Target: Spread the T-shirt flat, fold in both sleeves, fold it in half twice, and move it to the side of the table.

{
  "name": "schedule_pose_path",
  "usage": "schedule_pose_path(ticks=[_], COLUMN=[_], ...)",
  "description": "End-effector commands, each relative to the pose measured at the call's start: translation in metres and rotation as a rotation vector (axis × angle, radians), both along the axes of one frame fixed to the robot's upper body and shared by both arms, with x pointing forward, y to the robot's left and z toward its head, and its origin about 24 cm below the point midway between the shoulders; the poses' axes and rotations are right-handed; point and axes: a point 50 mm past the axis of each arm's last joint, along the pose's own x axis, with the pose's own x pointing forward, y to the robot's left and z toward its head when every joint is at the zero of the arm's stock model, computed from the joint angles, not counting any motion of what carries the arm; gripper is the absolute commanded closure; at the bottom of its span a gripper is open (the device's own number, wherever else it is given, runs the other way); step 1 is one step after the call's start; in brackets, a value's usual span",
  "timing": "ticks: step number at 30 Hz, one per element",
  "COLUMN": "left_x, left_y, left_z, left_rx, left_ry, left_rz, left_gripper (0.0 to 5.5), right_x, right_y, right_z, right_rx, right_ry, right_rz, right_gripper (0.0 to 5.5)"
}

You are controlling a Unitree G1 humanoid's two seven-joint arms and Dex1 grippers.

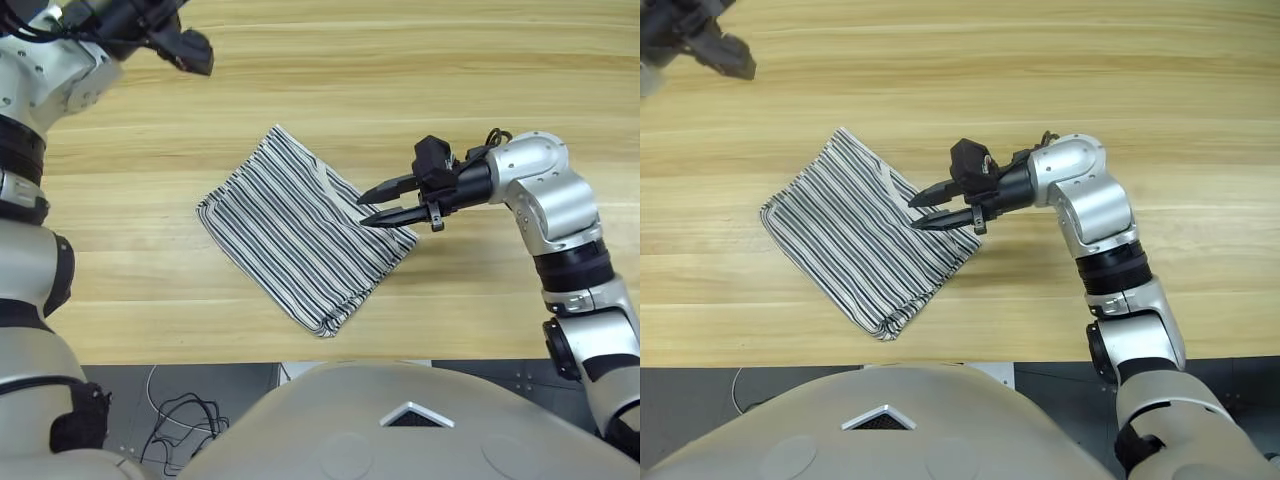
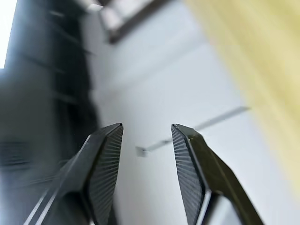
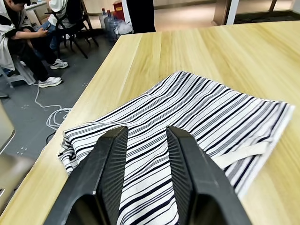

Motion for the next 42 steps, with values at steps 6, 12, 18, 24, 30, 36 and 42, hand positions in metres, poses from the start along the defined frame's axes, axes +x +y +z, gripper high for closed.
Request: schedule_pose_path(ticks=[6,12,18,24,30,36,42], left_x=[0.001,0.000,0.001,0.002,0.000,-0.006,-0.011], left_y=[0.024,0.030,0.022,0.018,0.016,0.013,0.003], left_z=[-0.013,-0.025,-0.032,-0.032,-0.034,-0.037,-0.040], left_rx=[0.035,0.022,0.008,-0.013,-0.057,-0.096,-0.136], left_ry=[0.097,0.121,0.141,0.143,0.152,0.191,0.231], left_rz=[0.174,0.216,0.194,0.184,0.185,0.151,0.111], left_gripper=[3.58,3.58,3.58,3.58,3.58,3.58,3.58], right_x=[0.039,0.057,0.053,0.062,0.069,0.052,0.058], right_y=[0.059,0.085,0.065,0.015,-0.048,-0.034,-0.022], right_z=[-0.019,-0.057,-0.096,-0.108,-0.102,-0.108,-0.089], right_rx=[-0.095,-0.226,-0.482,-0.667,-0.696,-0.545,-0.465], right_ry=[-0.151,-0.200,-0.252,-0.324,-0.266,-0.141,-0.252], right_rz=[-0.021,-0.201,-0.317,-0.436,-0.571,-0.491,-0.536], right_gripper=[4.00,4.00,4.00,4.00,4.00,4.00,4.00])
